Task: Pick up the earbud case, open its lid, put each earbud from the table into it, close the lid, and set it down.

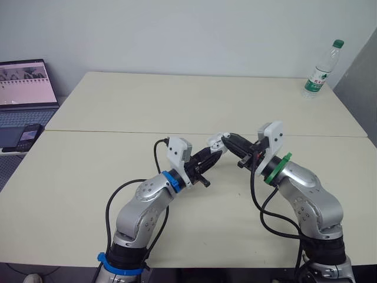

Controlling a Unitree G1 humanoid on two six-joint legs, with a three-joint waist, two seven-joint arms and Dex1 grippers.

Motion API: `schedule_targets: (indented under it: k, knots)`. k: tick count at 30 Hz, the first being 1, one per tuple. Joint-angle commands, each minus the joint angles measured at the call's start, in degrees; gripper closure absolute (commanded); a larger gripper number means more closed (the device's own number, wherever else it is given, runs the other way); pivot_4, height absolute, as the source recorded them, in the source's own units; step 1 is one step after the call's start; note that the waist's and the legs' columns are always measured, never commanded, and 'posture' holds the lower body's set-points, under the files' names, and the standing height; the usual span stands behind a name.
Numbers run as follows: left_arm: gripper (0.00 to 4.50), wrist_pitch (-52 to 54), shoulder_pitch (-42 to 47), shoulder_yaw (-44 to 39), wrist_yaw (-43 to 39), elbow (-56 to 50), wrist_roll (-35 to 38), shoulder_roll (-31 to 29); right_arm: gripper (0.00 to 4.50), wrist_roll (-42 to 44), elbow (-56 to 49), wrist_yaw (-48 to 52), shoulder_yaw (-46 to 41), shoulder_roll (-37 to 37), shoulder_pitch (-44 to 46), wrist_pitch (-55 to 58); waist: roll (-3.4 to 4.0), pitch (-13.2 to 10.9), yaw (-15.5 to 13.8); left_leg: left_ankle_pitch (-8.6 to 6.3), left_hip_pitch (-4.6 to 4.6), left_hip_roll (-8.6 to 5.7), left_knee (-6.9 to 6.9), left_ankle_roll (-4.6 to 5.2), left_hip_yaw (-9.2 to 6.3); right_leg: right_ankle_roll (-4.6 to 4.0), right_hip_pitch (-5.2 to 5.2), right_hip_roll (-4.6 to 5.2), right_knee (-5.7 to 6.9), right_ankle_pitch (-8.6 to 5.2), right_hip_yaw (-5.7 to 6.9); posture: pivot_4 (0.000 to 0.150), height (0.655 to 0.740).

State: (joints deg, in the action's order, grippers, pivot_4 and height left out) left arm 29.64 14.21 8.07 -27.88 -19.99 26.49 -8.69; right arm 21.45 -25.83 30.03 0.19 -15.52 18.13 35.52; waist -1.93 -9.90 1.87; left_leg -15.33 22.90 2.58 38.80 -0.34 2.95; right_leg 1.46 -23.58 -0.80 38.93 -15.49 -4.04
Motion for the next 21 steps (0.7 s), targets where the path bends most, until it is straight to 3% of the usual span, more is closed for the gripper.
schedule_targets:
  k: [1,9,20,21]
  knots:
    - [3.69,-0.8,0.6,-0.1,0.1,-3.3,0.7,0.2,4.11,-0.9,-0.4,0.7,1.1,-1.5,-0.1,-2.9,0.0,0.0,0.0,0.0,0.0,0.0,0.0,0.0,0.0,0.0,0.0,0.0,-0.01,0.0,0.0,0.15,0.7362]
    - [3.69,-2.0,0.2,0.8,-0.9,-2.9,-0.4,-0.7,4.11,-1.7,0.4,0.6,2.5,-3.5,0.1,-4.2,0.0,0.0,0.0,0.0,0.0,0.0,0.0,0.0,0.0,0.0,0.0,0.0,-0.01,0.0,0.0,0.15,0.7362]
    - [3.69,-3.5,-0.8,1.2,-1.6,-2.2,-1.0,-1.3,0.17,1.8,-0.6,0.8,1.2,-3.3,-0.4,-2.8,-0.01,0.0,0.0,0.0,0.0,0.01,0.0,0.0,0.01,0.0,0.0,0.01,-0.02,0.0,-0.01,0.15,0.7362]
    - [3.69,-3.6,-0.9,1.2,-1.7,-2.1,-1.0,-1.3,0.08,2.6,-0.8,0.8,0.6,-3.2,-0.3,-2.9,-0.01,0.0,0.0,0.0,0.0,0.01,0.0,0.0,0.0,0.0,0.0,0.01,-0.02,0.0,0.0,0.15,0.7362]
